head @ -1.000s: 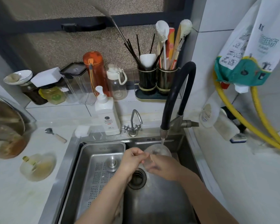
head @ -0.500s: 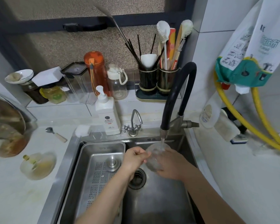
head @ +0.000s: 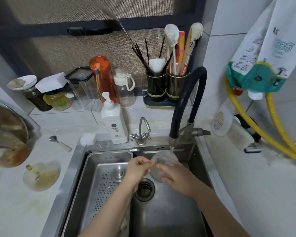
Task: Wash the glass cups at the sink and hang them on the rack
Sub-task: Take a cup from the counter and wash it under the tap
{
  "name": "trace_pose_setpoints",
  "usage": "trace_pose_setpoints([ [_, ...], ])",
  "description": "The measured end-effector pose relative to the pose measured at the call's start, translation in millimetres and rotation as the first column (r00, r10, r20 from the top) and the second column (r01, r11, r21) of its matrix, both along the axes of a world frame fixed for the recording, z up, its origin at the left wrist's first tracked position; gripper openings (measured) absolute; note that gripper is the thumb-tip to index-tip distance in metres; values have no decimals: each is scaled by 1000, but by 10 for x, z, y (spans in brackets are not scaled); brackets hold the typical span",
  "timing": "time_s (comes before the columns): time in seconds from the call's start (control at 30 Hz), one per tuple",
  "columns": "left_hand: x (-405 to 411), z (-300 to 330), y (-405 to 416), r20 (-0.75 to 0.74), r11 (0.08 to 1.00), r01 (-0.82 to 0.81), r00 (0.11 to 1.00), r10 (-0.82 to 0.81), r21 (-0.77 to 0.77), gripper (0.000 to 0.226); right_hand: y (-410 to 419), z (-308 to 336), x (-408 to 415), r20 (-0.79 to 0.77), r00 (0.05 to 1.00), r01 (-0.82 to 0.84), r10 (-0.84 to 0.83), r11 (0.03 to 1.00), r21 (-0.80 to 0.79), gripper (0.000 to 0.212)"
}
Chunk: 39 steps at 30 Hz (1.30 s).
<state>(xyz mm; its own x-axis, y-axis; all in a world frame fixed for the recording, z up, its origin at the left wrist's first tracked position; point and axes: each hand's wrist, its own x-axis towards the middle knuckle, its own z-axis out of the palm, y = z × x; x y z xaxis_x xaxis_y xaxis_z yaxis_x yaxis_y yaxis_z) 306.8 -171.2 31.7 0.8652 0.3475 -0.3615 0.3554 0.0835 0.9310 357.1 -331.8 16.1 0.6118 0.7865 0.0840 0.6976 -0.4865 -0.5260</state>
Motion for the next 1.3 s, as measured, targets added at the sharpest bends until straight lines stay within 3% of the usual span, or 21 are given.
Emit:
trace_pose_setpoints([
  [0.07, -6, 23, -2, -28, 998, -21, 999, 19, -61, 32, -97, -9, -11, 72, 996, 46, -50, 997, 57, 25],
  [0.13, -26, 22, 3, -66, 987, -53, 997, 43, -149, 31, -166, 21, -2, 15, 989, 140, -145, 974, 179, 31],
  [0.2, -61, 11, 22, -104, 976, -62, 994, 41, -206, 27, -213, 12, 11, -231, 948, 284, -218, 908, 308, 33],
  [0.27, -102, 16, 35, -119, 966, -48, 993, 18, -255, 24, -213, 11, 11, -486, 854, 370, -187, 874, 314, 54],
  [0.37, -137, 23, 22, -124, 945, -32, 992, -10, -327, 22, -136, 43, -26, -641, 745, 448, -185, 850, 277, 82],
  [0.43, -150, 5, 14, -141, 946, -12, 989, -35, -323, 19, -98, -5, -19, -657, 720, 482, -225, 842, 241, 78],
  [0.5, -153, -13, 11, -123, 986, 33, 991, -54, -164, 15, -71, -85, 8, -644, 722, 497, -254, 838, 227, 72],
  [0.53, -142, -28, 12, -83, 998, 58, 995, -57, 18, 10, -59, -123, 19, -633, 723, 502, -277, 840, 205, 79],
  [0.6, -110, -55, 21, 45, 939, 72, 995, -92, 336, 8, -27, -120, 5, -601, 742, 488, -297, 854, 181, 82],
  [0.7, -44, -31, -64, 53, 892, 216, 965, -257, 398, 15, 8, -134, 13, -502, 808, 452, -308, 871, 192, 50],
  [0.8, 17, 5, -232, -16, 906, 304, 950, -313, 295, 16, 76, -150, 1, -353, 872, 411, -340, 900, 148, 49],
  [0.87, 66, -5, -327, -18, 966, 245, 970, -244, 80, 21, 88, -230, 38, -224, 899, 402, -378, 913, 73, 63],
  [0.97, 73, -28, -401, 24, 970, 130, 991, -128, -205, 14, 23, -292, 74, -192, 916, 374, -353, 923, 87, 68],
  [1.07, 73, -76, -415, 52, 949, 58, 998, -44, -308, 13, -112, -258, 74, -440, 828, 481, -347, 843, 242, 59],
  [1.13, 87, -93, -427, 53, 923, 9, 998, 12, -384, 13, -177, -234, 73, -558, 769, 541, -312, 783, 307, 70],
  [1.23, 125, -72, -463, 16, 897, -58, 997, 72, -437, 20, -151, -274, 84, -663, 681, 608, -310, 743, 278, 102],
  [1.3, 186, -35, -481, -51, 895, -134, 991, 124, -426, 31, -115, -238, 97, -649, 703, 584, -289, 755, 297, 91],
])
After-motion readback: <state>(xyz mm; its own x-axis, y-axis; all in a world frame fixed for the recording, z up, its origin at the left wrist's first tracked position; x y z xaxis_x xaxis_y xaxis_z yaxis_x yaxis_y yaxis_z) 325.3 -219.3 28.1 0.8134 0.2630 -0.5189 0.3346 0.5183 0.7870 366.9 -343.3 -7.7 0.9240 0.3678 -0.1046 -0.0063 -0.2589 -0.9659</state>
